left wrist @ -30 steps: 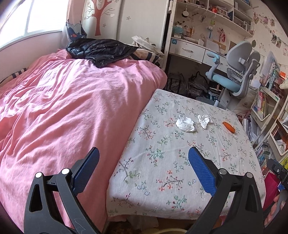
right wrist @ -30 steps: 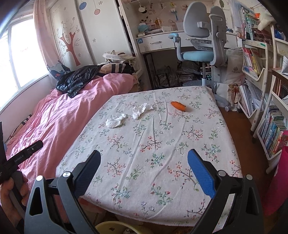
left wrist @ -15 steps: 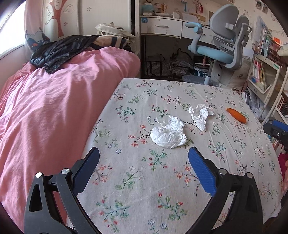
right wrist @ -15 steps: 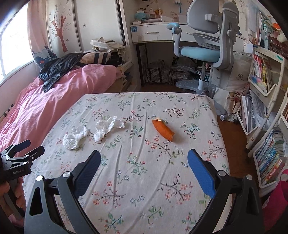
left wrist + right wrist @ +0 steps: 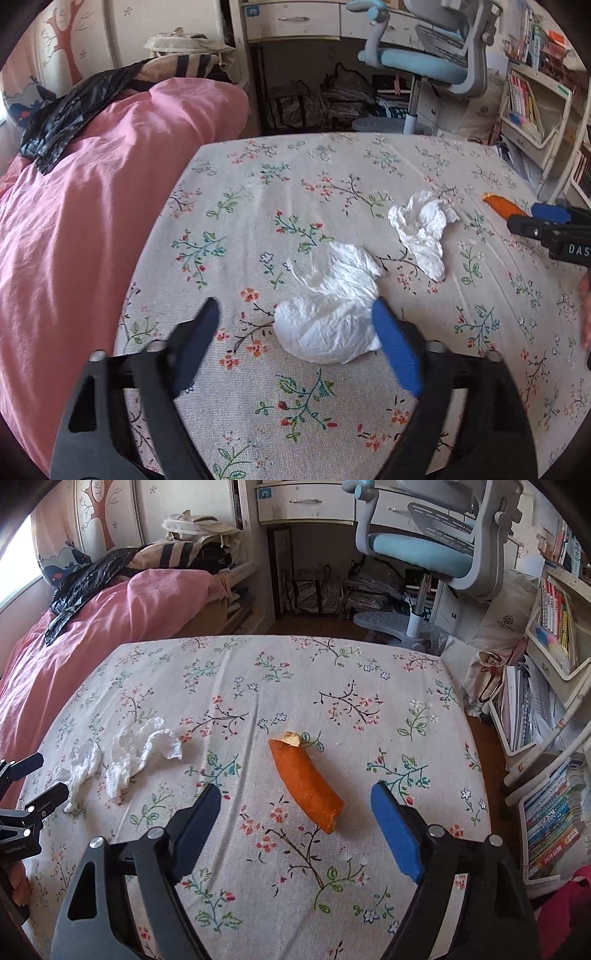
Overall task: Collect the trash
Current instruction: 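Grasp a white tissue with the left gripper while the right grasps the orange peel, then carry the tissue and peel over the wastebasket and open both grippers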
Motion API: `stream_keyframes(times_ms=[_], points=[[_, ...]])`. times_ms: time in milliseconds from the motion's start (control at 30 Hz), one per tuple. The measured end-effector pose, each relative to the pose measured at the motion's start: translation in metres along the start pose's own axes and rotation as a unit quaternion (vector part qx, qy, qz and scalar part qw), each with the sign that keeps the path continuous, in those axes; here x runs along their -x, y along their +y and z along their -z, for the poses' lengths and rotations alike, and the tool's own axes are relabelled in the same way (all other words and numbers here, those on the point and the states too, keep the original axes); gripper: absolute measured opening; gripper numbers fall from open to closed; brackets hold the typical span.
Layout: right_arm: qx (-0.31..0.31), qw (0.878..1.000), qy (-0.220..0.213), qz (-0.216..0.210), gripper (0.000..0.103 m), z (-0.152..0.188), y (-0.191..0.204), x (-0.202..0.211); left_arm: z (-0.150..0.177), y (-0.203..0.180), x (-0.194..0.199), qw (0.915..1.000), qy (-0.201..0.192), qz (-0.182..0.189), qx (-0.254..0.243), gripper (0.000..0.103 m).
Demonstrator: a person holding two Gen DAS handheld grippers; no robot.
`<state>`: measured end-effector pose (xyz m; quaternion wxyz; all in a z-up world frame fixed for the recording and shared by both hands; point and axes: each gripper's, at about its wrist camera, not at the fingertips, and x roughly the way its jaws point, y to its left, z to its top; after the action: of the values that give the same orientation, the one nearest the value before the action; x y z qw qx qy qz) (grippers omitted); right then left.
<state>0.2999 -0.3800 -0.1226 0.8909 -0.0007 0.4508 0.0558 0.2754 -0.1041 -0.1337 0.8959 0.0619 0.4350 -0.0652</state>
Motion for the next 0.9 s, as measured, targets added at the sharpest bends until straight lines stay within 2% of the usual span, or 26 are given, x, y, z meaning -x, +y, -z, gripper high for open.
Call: stream_keyframes(times_ms=[67, 100, 133, 167, 200, 333, 467, 600, 900], points=[[0.003, 1.000, 0.010, -0.003, 0.056, 0.001, 0.001, -0.004, 0.001, 0.001, 0.001, 0.9998, 0.002, 0.022, 0.003, 0.015], [0.007, 1.000, 0.007, -0.001, 0.052, 0.002, 0.002, -0.003, 0.002, 0.002, 0.001, 0.9996, 0.007, 0.028, 0.005, 0.009], [0.007, 1.000, 0.006, -0.003, 0.044, 0.002, 0.002, -0.001, 0.002, 0.005, 0.004, 0.9992, 0.006, 0.037, 0.011, 0.009], [0.002, 1.000, 0.006, -0.012, 0.027, 0.003, 0.002, 0.002, 0.002, 0.010, 0.007, 0.9986, 0.005, 0.049, 0.021, 0.008], [-0.003, 1.000, 0.005, -0.019, 0.024, 0.004, 0.002, 0.005, 0.002, 0.016, 0.010, 0.9969, 0.007, 0.070, 0.037, 0.008], [-0.017, 0.999, -0.013, -0.050, 0.022, 0.013, 0.009, 0.025, 0.011, 0.043, 0.026, 0.9798, 0.004, 0.165, 0.113, 0.008], [-0.035, 0.995, -0.029, -0.091, 0.021, 0.030, 0.019, 0.053, 0.018, 0.049, 0.055, 0.9687, -0.018, 0.210, 0.130, 0.007], [-0.037, 0.990, -0.040, -0.131, 0.021, 0.043, 0.035, 0.084, 0.027, 0.048, 0.084, 0.9672, -0.037, 0.219, 0.124, 0.008], [-0.028, 0.975, -0.040, -0.218, 0.021, 0.104, 0.076, 0.158, 0.076, 0.052, 0.151, 0.9754, -0.054, 0.176, 0.121, 0.008]])
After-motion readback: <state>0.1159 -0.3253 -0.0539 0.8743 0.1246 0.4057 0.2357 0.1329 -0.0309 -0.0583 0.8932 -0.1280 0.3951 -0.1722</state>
